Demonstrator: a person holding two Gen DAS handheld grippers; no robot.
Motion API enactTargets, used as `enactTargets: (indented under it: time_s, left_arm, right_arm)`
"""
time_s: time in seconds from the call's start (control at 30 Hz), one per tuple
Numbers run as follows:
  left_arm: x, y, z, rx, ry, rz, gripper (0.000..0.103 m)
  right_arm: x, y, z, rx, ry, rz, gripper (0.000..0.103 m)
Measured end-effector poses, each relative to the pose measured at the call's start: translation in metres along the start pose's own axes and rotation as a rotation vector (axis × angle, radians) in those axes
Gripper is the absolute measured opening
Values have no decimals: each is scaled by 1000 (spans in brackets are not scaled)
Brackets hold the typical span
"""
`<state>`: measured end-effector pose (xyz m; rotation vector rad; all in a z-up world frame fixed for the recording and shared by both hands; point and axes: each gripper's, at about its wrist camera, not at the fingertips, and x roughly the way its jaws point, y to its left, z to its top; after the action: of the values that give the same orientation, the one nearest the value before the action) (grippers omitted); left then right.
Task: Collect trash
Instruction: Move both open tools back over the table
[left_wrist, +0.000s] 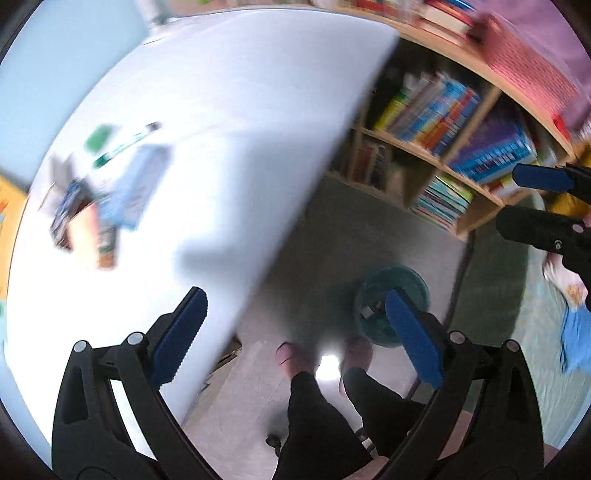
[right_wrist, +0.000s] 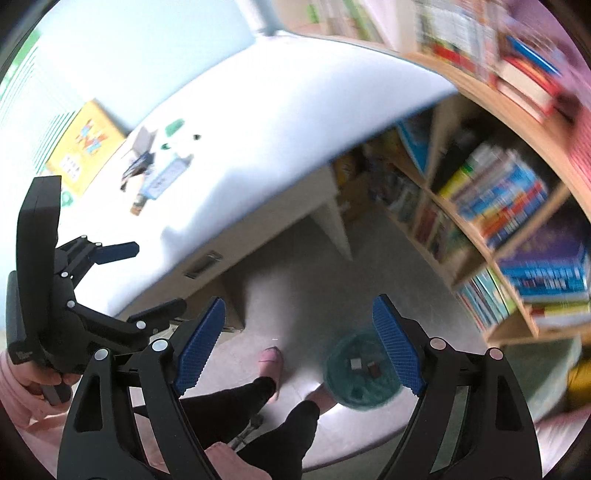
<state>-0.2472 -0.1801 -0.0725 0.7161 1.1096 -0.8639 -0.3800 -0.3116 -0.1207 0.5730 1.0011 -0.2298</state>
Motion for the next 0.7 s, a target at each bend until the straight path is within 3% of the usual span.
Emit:
enactTargets:
  time_s: [0.4,0.7]
  left_arm:
    - [-13,129,-9,-245,-21,86,95]
    - [-14,210,-3,-343,-41,111,95]
  right_arm:
    - [36,83,72,-185,0,43,82]
    - [65,131,120,-249,-2,55,82]
